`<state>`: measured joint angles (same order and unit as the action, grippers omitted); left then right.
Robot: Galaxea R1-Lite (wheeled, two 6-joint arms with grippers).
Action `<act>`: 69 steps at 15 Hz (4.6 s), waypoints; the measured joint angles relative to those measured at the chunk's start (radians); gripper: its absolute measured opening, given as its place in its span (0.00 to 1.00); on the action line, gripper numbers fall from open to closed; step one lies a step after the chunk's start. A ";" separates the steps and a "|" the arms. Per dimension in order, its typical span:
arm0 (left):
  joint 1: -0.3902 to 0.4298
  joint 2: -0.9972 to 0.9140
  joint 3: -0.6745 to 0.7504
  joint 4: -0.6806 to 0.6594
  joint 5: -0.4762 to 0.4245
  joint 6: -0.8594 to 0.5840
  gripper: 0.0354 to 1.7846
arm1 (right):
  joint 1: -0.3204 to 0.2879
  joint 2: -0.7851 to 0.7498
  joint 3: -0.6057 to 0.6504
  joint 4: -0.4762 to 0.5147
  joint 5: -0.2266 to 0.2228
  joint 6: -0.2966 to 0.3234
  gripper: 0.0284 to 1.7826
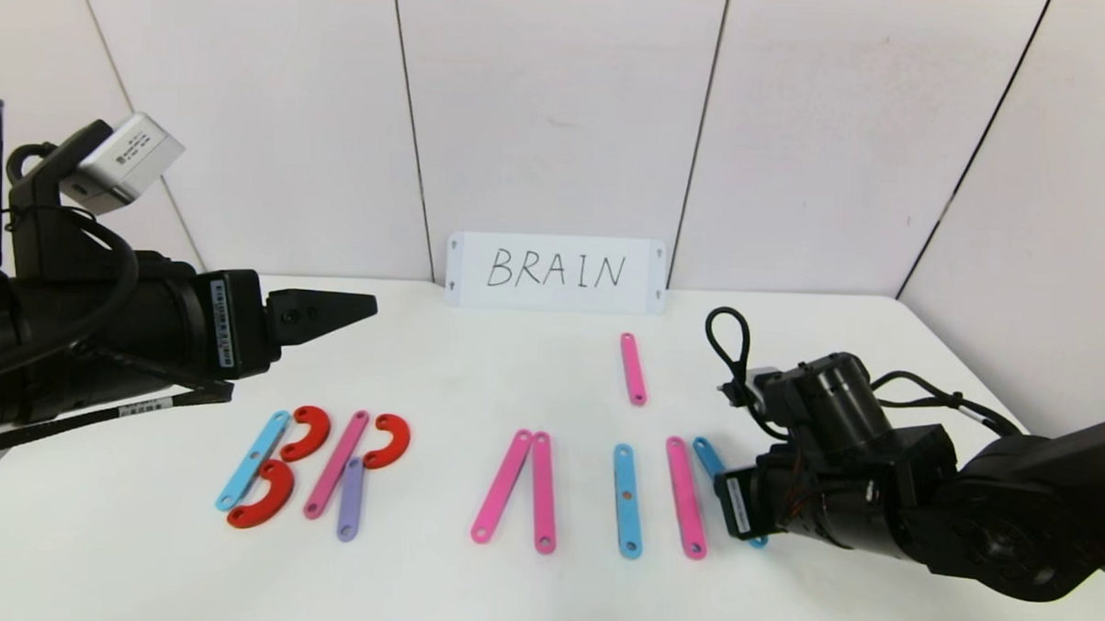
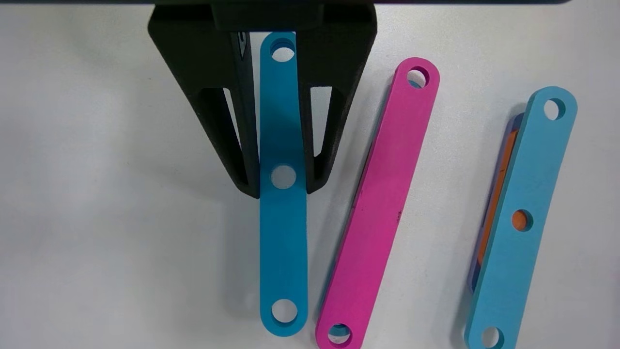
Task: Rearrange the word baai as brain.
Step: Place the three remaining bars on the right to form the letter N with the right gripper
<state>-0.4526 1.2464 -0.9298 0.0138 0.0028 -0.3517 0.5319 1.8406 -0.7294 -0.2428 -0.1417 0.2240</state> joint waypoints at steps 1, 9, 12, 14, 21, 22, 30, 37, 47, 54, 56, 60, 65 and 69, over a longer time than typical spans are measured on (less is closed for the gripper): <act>0.000 0.000 0.000 0.000 0.000 0.000 0.95 | -0.001 -0.001 0.000 0.000 0.002 -0.001 0.14; 0.000 0.000 0.000 0.000 0.000 0.000 0.95 | -0.012 -0.009 0.009 -0.001 0.023 -0.009 0.14; 0.000 0.000 0.000 -0.001 0.000 -0.001 0.95 | -0.010 -0.005 0.005 -0.001 0.023 -0.020 0.14; 0.000 0.000 0.000 0.000 0.000 0.000 0.95 | -0.010 -0.005 0.009 -0.002 0.023 -0.024 0.14; 0.000 0.000 0.000 0.000 0.000 0.000 0.95 | -0.029 -0.010 0.024 -0.006 0.050 -0.067 0.14; 0.000 0.000 0.000 0.000 0.000 0.000 0.95 | -0.034 -0.011 0.029 -0.007 0.056 -0.082 0.14; 0.000 0.001 0.000 0.000 0.000 0.000 0.95 | -0.094 -0.036 0.050 -0.017 0.158 -0.236 0.14; 0.000 0.002 0.000 0.000 0.000 0.000 0.95 | -0.094 -0.030 0.034 -0.017 0.156 -0.237 0.14; 0.000 0.002 0.000 0.000 0.000 0.000 0.95 | -0.097 -0.019 0.030 -0.017 0.170 -0.292 0.14; 0.000 0.002 0.000 0.000 0.000 0.000 0.95 | -0.097 -0.005 0.017 -0.019 0.171 -0.300 0.14; 0.000 0.003 0.000 0.000 0.000 0.000 0.95 | -0.097 0.003 0.009 -0.019 0.171 -0.299 0.14; 0.000 0.004 0.000 -0.001 0.000 0.000 0.95 | -0.097 0.018 0.000 -0.019 0.168 -0.299 0.14; 0.000 0.004 0.000 -0.001 0.000 0.000 0.95 | -0.097 0.023 0.000 -0.019 0.159 -0.297 0.26; 0.000 0.004 0.000 -0.001 0.000 0.000 0.95 | -0.095 0.023 -0.001 -0.019 0.158 -0.299 0.62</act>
<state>-0.4526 1.2502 -0.9298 0.0130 0.0023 -0.3517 0.4366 1.8632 -0.7302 -0.2621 0.0162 -0.0745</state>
